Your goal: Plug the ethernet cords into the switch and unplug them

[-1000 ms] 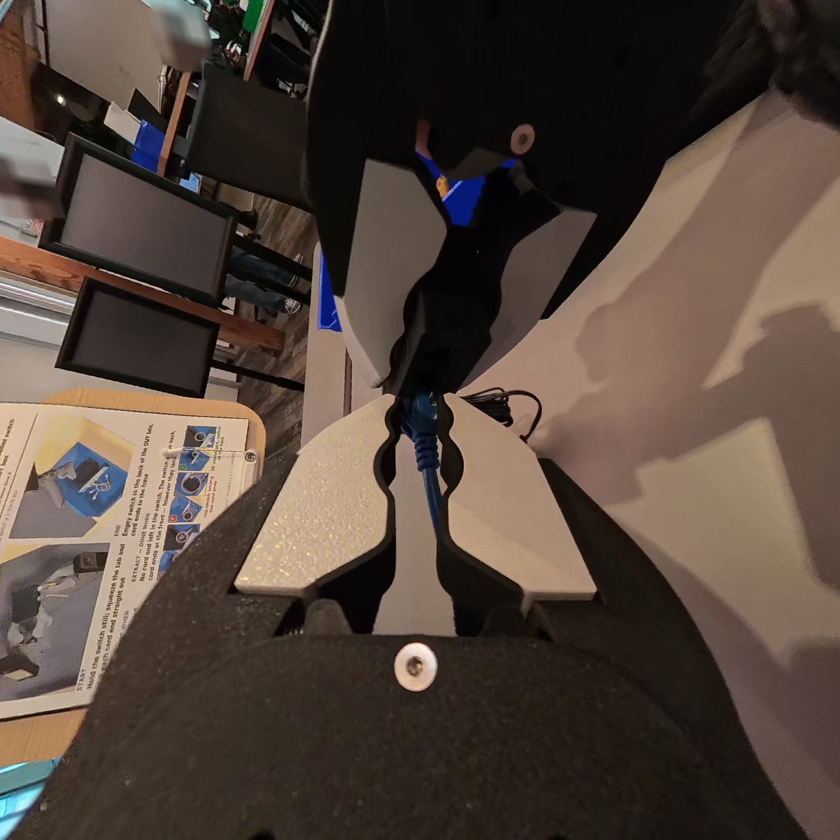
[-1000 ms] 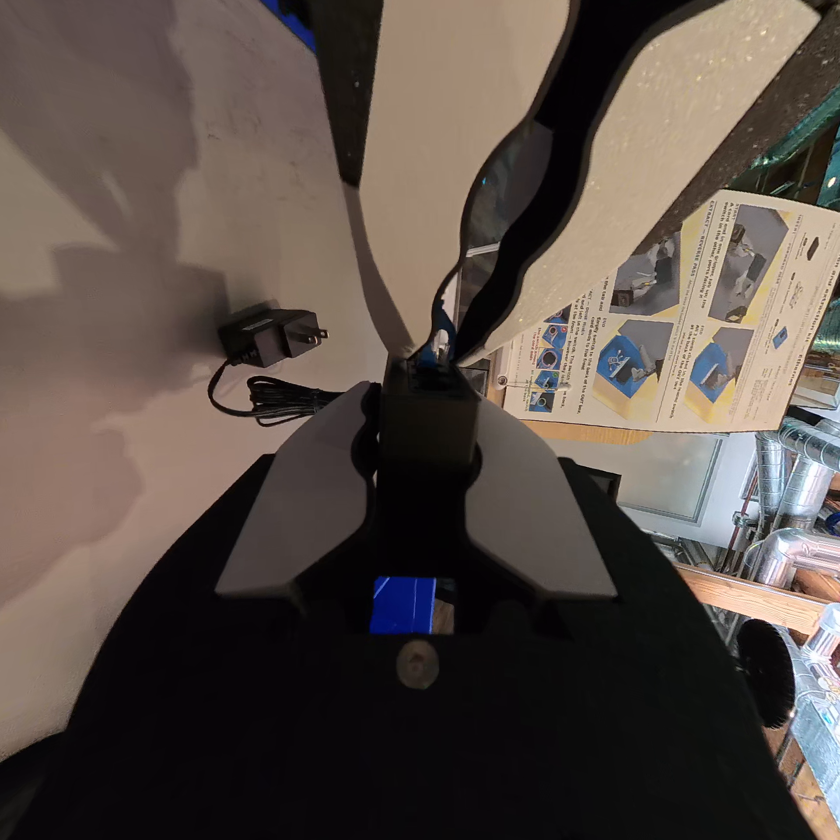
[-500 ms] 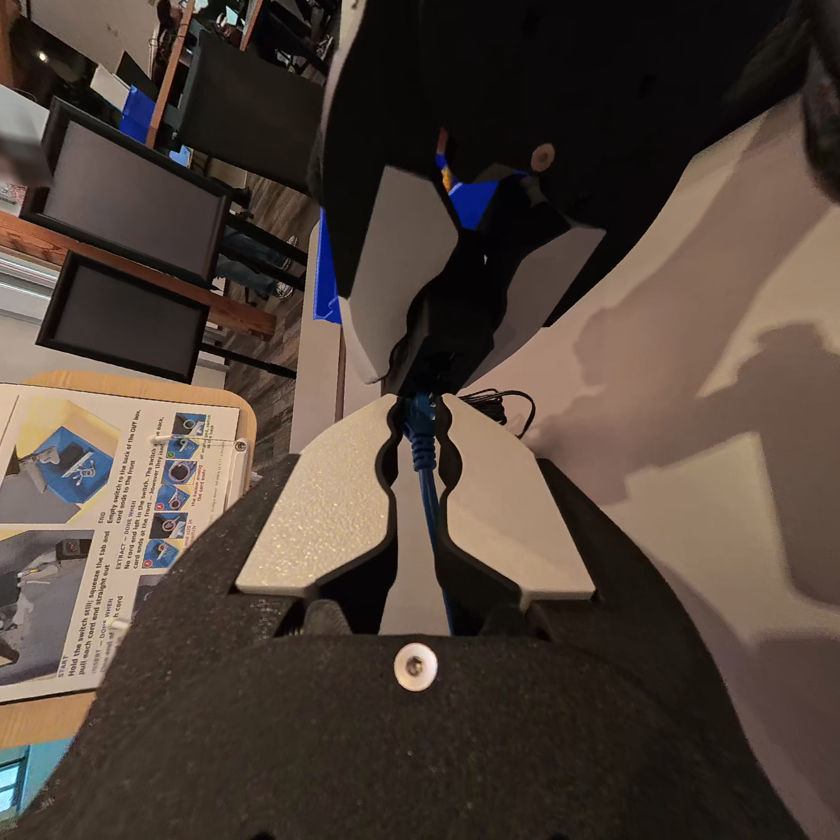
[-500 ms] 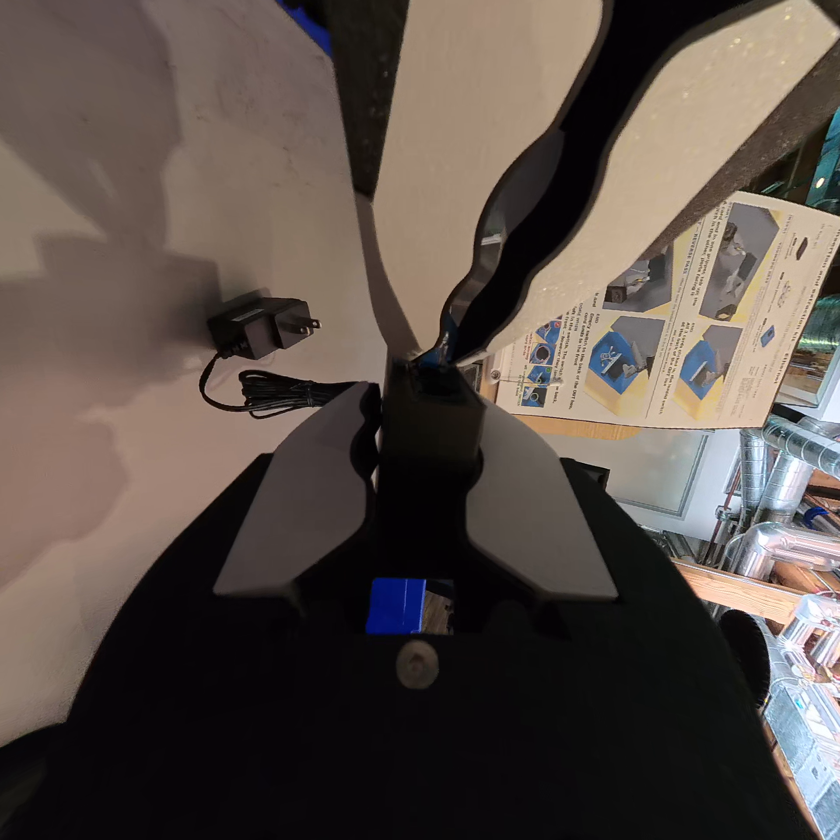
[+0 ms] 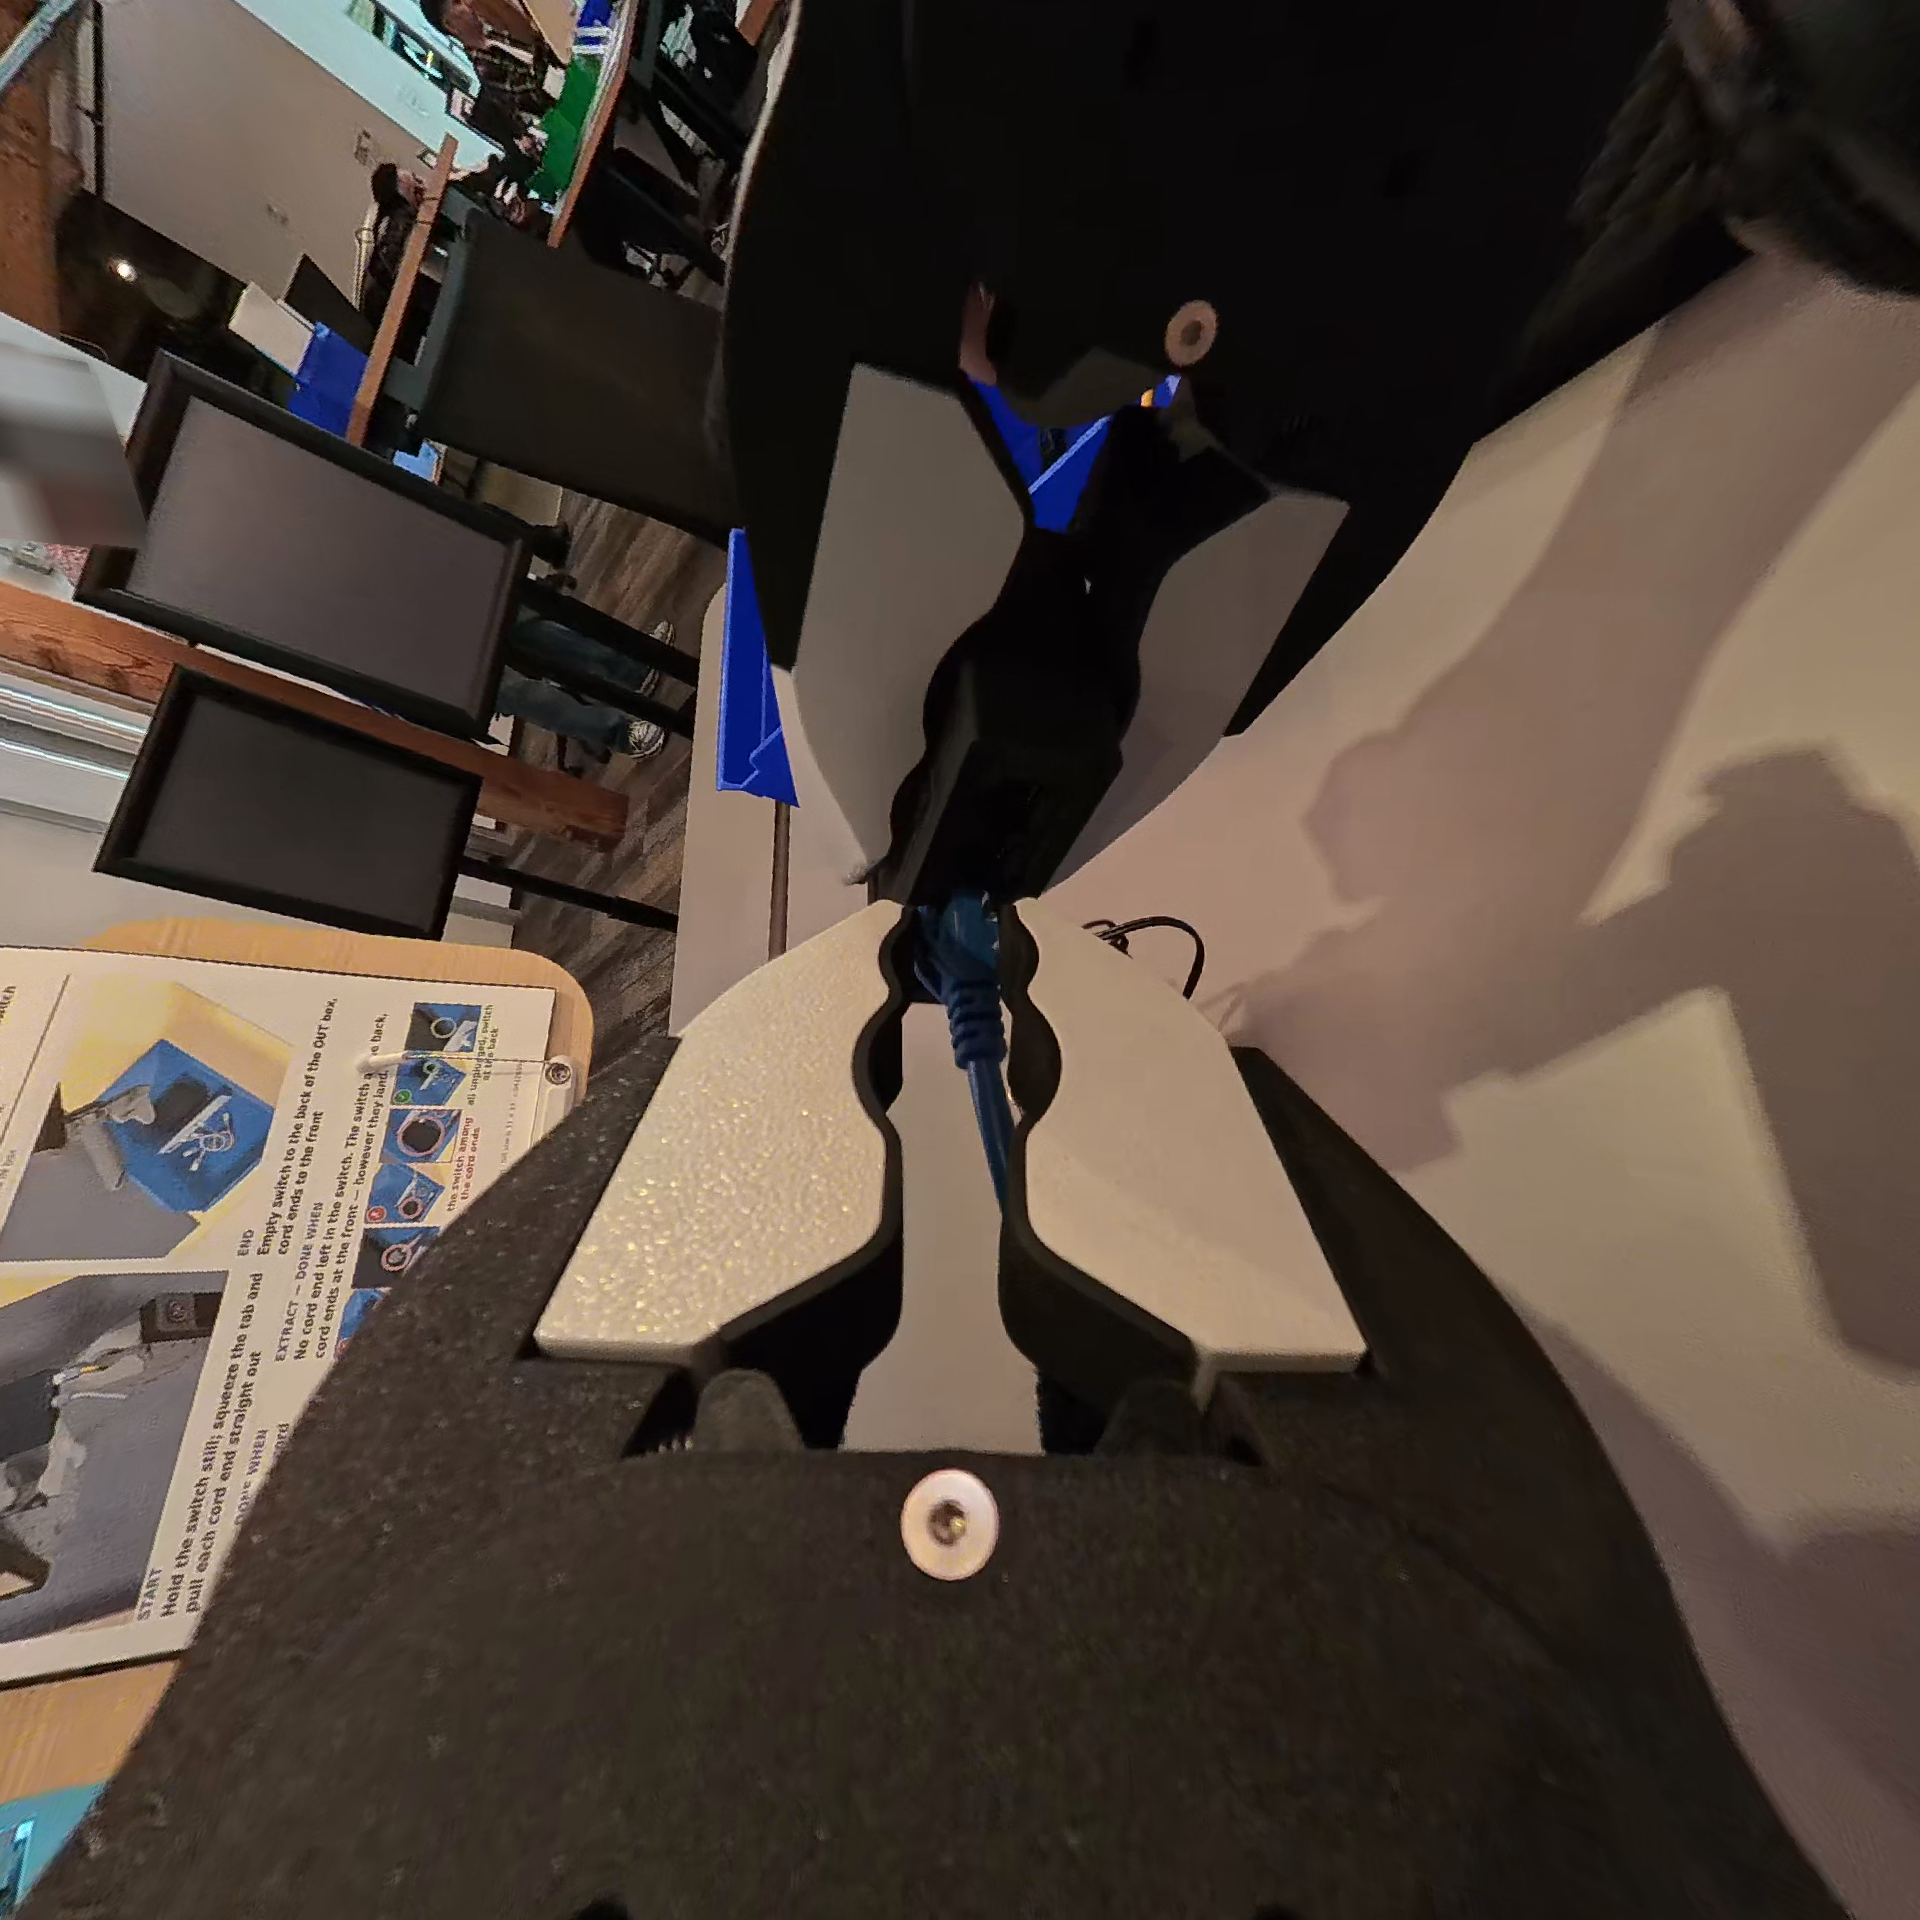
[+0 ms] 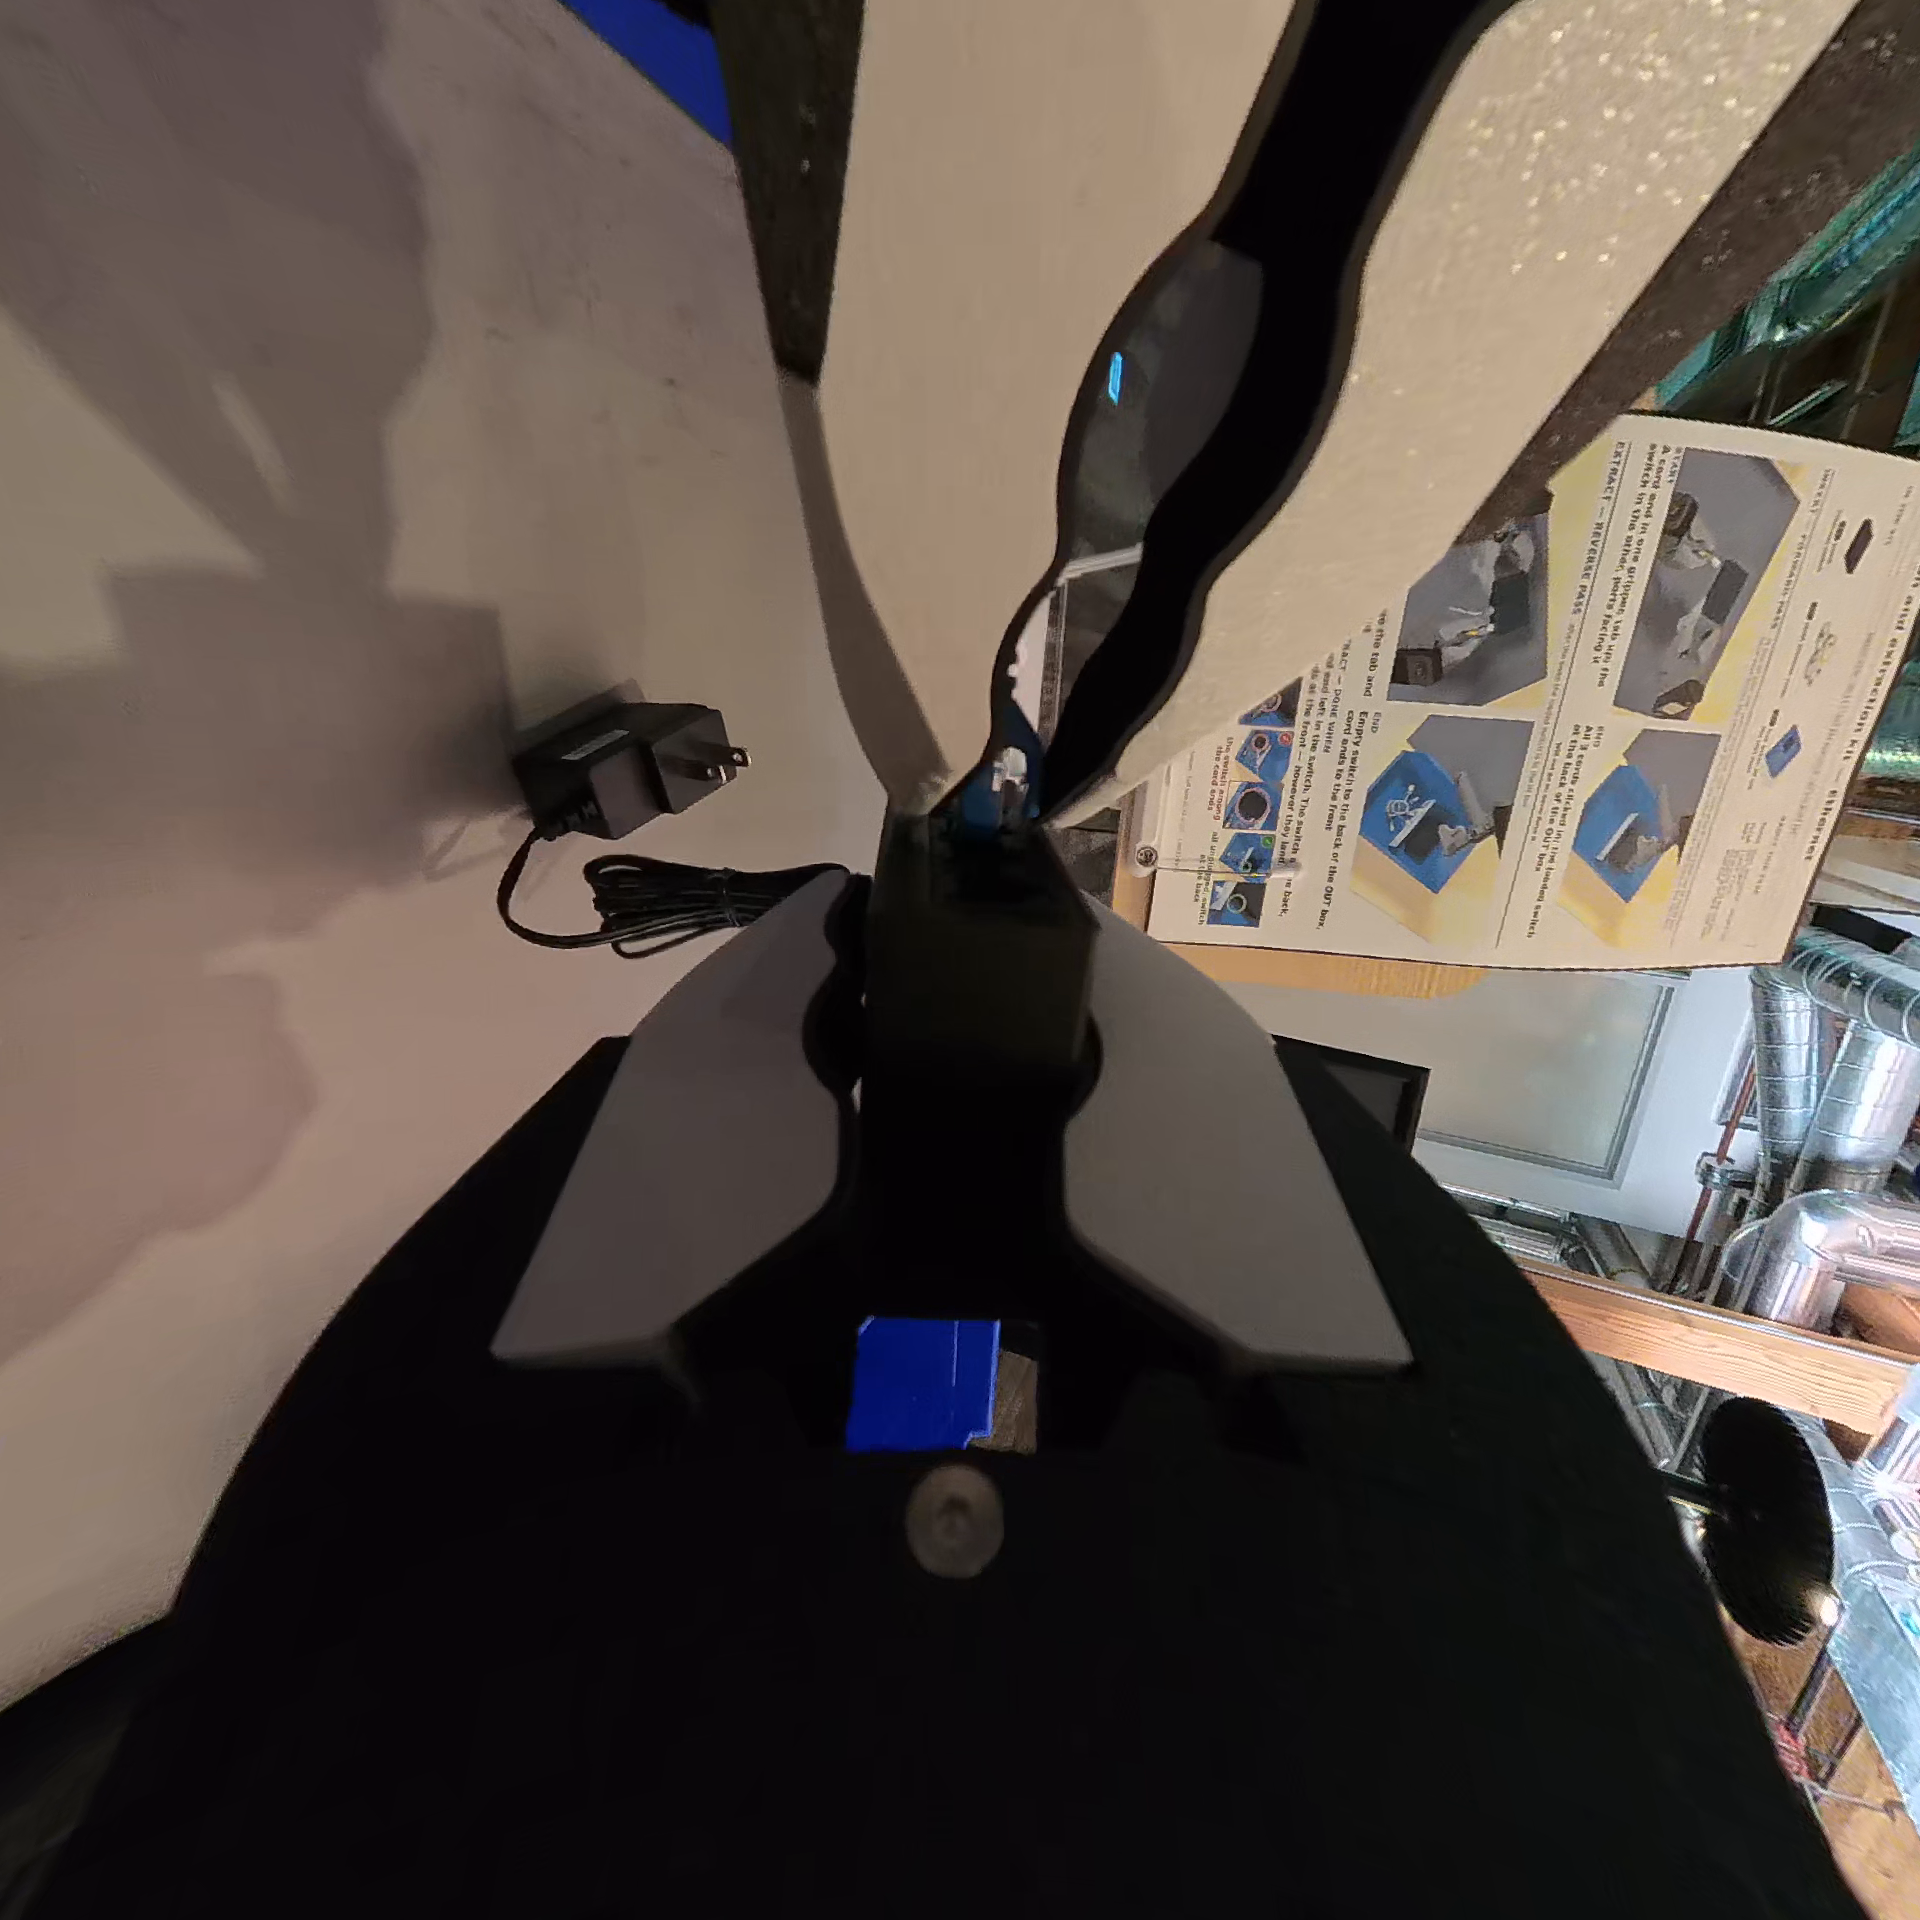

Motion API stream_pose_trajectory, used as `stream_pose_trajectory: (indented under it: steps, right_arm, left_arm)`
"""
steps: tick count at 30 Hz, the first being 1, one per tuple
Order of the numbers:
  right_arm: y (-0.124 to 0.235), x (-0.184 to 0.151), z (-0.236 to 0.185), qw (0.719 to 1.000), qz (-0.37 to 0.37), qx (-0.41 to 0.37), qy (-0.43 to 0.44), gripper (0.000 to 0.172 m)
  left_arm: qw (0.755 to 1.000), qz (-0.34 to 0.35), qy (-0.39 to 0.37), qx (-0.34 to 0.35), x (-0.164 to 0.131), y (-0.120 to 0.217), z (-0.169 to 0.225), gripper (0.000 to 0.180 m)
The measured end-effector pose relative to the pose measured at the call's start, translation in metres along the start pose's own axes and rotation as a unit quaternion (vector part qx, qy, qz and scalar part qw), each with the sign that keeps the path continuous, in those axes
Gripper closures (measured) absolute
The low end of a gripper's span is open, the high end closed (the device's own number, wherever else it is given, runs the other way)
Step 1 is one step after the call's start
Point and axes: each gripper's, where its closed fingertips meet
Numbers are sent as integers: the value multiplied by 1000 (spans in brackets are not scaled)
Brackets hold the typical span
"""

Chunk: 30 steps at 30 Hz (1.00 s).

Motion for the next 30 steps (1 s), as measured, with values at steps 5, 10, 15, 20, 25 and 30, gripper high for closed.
stream_pose_trajectory:
  steps: [5, 10, 15, 20, 25, 30]
  right_arm:
    - [1, -2, 1, 1000, 1, 3, -9, 141]
    - [3, 0, 0, 1000, 3, 3, -3, 141]
    - [2, -2, 0, 1000, 2, 3, -3, 141]
    - [5, -2, -2, 1000, 11, 8, -5, 140]
    - [5, -3, -9, 1000, 8, 12, 17, 138]
    - [10, -5, -18, 999, 7, 29, 15, 139]
  left_arm:
    - [1000, -3, -3, 1, -2, 5, -3, 166]
    - [1000, 2, -26, 5, 0, 2, 1, 166]
    - [999, -7, -37, 21, 1, 0, -1, 167]
    - [1000, -2, -6, 4, 3, -1, 2, 168]
    - [1000, -13, -4, -10, 3, -6, 10, 168]
    - [999, -13, 2, -30, 6, -9, 19, 168]
Point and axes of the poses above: each gripper's, where its closed fingertips meet, y back along the fingers, x out of its top, z = x × y across the jaws, and after that the axes turned 15 degrees about y, right-handed
